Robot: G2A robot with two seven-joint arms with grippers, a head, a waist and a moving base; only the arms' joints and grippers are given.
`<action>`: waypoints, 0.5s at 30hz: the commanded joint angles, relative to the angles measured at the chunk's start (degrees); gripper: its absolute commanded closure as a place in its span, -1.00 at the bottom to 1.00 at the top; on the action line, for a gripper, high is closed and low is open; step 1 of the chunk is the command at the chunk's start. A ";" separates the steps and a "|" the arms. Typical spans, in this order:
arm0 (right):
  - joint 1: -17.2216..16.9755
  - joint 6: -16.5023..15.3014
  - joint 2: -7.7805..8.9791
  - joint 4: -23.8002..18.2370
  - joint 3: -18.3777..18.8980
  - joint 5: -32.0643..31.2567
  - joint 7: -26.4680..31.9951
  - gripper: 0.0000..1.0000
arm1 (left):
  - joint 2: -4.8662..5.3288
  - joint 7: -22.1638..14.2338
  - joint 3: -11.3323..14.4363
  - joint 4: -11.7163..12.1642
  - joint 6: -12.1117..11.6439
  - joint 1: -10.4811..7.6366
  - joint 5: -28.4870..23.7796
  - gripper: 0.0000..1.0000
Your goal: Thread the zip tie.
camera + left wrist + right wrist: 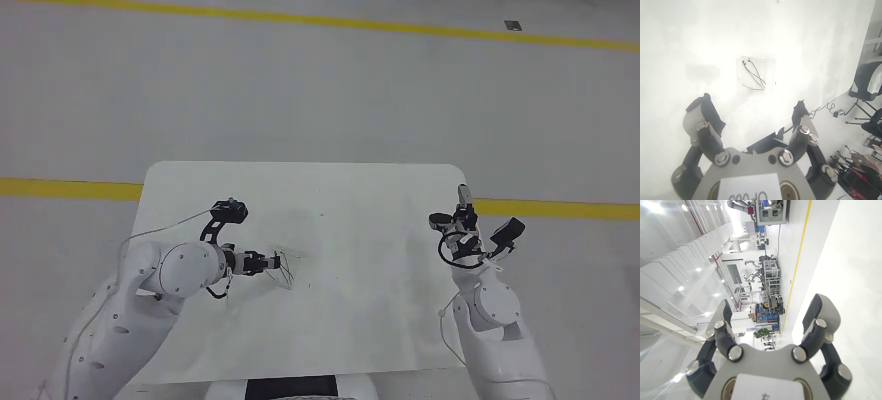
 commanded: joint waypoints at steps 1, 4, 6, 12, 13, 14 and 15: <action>0.00 0.00 0.00 0.00 0.00 0.00 0.00 -1.00 | 0.00 0.00 0.00 0.00 0.00 0.00 0.00 -1.00; 0.00 0.00 0.00 0.00 0.00 0.00 0.00 -1.00 | -0.07 1.13 0.42 0.13 0.00 -0.11 0.40 -1.00; 0.00 0.00 0.00 0.00 0.00 0.00 0.00 -1.00 | -0.35 1.15 1.95 1.03 0.00 -0.93 0.62 -1.00; 0.00 0.00 0.00 0.00 0.00 0.00 0.00 -1.00 | -2.76 -2.03 5.58 5.52 0.00 -5.83 1.64 -1.00; 0.00 0.00 0.00 0.00 0.00 0.00 0.00 -1.00 | -3.24 -2.82 6.08 6.24 0.00 -6.37 2.34 -1.00; 0.00 0.00 0.00 0.00 0.00 0.00 0.00 -1.00 | -3.72 -3.68 6.63 6.66 0.00 -7.02 4.10 -1.00; 0.00 0.00 0.00 0.00 0.00 0.00 0.00 -1.00 | -4.23 -4.29 6.98 6.83 0.00 -7.42 5.51 -1.00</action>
